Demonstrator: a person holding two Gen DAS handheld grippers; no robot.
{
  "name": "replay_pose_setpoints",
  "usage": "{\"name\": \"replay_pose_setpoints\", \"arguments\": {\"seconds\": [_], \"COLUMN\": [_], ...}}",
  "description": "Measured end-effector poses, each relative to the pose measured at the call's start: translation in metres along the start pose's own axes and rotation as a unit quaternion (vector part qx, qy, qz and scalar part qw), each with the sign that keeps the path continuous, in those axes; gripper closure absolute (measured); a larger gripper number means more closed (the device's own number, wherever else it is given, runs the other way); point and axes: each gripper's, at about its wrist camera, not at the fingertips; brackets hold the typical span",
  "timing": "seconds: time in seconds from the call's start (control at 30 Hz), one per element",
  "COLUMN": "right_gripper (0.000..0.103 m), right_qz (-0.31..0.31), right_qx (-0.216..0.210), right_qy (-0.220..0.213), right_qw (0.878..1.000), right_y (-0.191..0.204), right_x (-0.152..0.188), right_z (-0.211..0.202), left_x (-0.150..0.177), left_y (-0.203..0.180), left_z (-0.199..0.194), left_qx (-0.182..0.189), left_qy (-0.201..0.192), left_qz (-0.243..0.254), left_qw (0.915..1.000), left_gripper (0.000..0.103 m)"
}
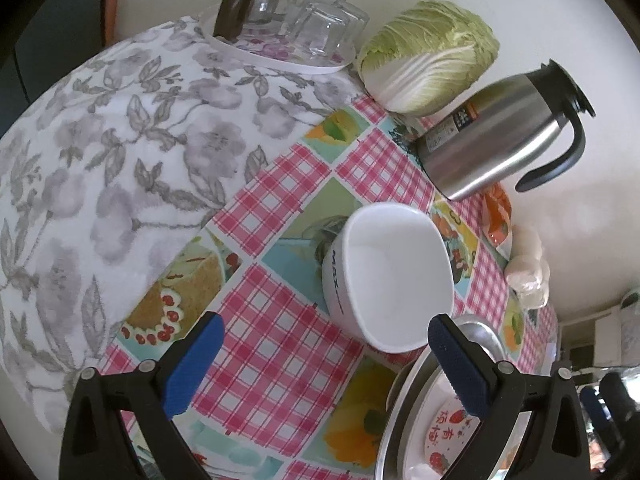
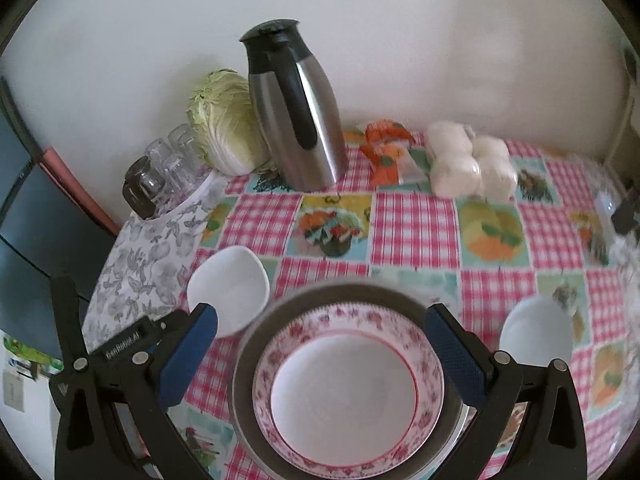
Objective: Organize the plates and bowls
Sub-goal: 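Move both tools toward the white square MAX bowl, then grasp the white square bowl rim with both tools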
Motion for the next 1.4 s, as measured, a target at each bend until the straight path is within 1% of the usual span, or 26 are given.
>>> {"name": "replay_pose_setpoints", "arguments": {"seconds": [0.13,0.2,0.4,0.43,0.47,0.5,0.57,0.6,0.63,0.7,0.73,0.77,0.87,0.9,0.93,0.97,1.07,1.13,1.2,1.23,1.3,1.33,1.4], "right_gripper": [0.0,0.0,0.0,0.001,0.002,0.005,0.009,0.015,0.022,0.032,0.036,0.037,0.045,0.052,0.055,0.059,0.067,0.073,0.078,0.081,0.084,0.085,0.086], "right_qz": [-0.014,-0.021,-0.037,-0.044,-0.051,-0.061,-0.075,-0.078,-0.079,-0.079,-0.08,-0.082,-0.09,-0.091,-0.091,-0.091,-0.094,-0.099,-0.101,-0.1,-0.098,-0.098,-0.1], "right_qx": [0.019,0.04,0.067,0.071,0.075,0.081,0.095,0.099,0.1,0.102,0.103,0.101,0.098,0.098,0.096,0.095,0.093,0.097,0.098,0.098,0.097,0.098,0.096], "right_qy": [0.015,0.02,0.053,0.056,0.059,0.061,0.068,0.073,0.08,0.092,0.096,0.099,0.116,0.119,0.125,0.128,0.136,0.141,0.146,0.147,0.151,0.153,0.155], "right_qw": [1.0,0.999,0.996,0.995,0.994,0.993,0.99,0.989,0.989,0.987,0.987,0.986,0.984,0.984,0.983,0.983,0.982,0.98,0.979,0.979,0.979,0.979,0.978], "right_y": [0.015,0.023,0.048,0.054,0.059,0.065,0.073,0.075,0.077,0.079,0.08,0.082,0.086,0.086,0.087,0.087,0.089,0.09,0.089,0.089,0.088,0.088,0.088], "right_x": [-0.017,-0.023,-0.035,-0.035,-0.036,-0.035,-0.035,-0.034,-0.034,-0.033,-0.033,-0.032,-0.03,-0.029,-0.028,-0.028,-0.025,-0.023,-0.022,-0.022,-0.023,-0.023,-0.024], "right_z": [0.004,0.009,0.037,0.042,0.047,0.053,0.065,0.072,0.079,0.092,0.098,0.103,0.12,0.124,0.13,0.133,0.144,0.151,0.158,0.16,0.164,0.166,0.169], "left_x": [-0.006,-0.008,-0.013,-0.014,-0.015,-0.016,-0.018,-0.019,-0.02,-0.023,-0.024,-0.025,-0.027,-0.027,-0.028,-0.029,-0.029,-0.029,-0.029,-0.029,-0.029,-0.029,-0.029], "left_y": [0.003,0.005,0.01,0.01,0.011,0.012,0.013,0.014,0.015,0.017,0.018,0.018,0.018,0.017,0.017,0.017,0.015,0.012,0.009,0.008,0.004,0.002,-0.001], "left_z": [0.006,0.009,0.015,0.016,0.017,0.019,0.022,0.023,0.025,0.028,0.029,0.031,0.034,0.035,0.036,0.036,0.041,0.045,0.049,0.051,0.055,0.057,0.062], "left_qx": [0.005,0.008,0.018,0.021,0.024,0.026,0.026,0.026,0.029,0.036,0.038,0.038,0.041,0.043,0.044,0.046,0.05,0.053,0.056,0.058,0.06,0.059,0.057], "left_qy": [0.009,0.014,0.018,0.02,0.022,0.023,0.026,0.027,0.028,0.031,0.033,0.034,0.037,0.039,0.04,0.043,0.052,0.057,0.063,0.065,0.068,0.071,0.075], "left_qz": [-0.002,-0.008,-0.019,-0.021,-0.023,-0.024,-0.028,-0.03,-0.033,-0.038,-0.04,-0.041,-0.039,-0.04,-0.041,-0.041,-0.044,-0.04,-0.039,-0.039,-0.035,-0.032,-0.027], "left_qw": [0.9999,0.9998,0.9995,0.9994,0.9992,0.9991,0.9989,0.9988,0.9986,0.9981,0.9979,0.9979,0.9977,0.9975,0.9974,0.9972,0.9964,0.9962,0.9957,0.9954,0.9953,0.9953,0.9952], "left_gripper": [0.001,0.001,0.002,0.002,0.005,0.009,0.01,0.01,0.011,0.014,0.016,0.018,0.019,0.022,0.026,0.032,0.033,0.037,0.044,0.046,0.056,0.059,0.069]}}
Point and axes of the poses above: each gripper's, at about its wrist camera, not at the fingertips, and z roughly the way its jaws point, y to its left, x to its underside, and after that the axes turned 5 degrees about y, right-handed
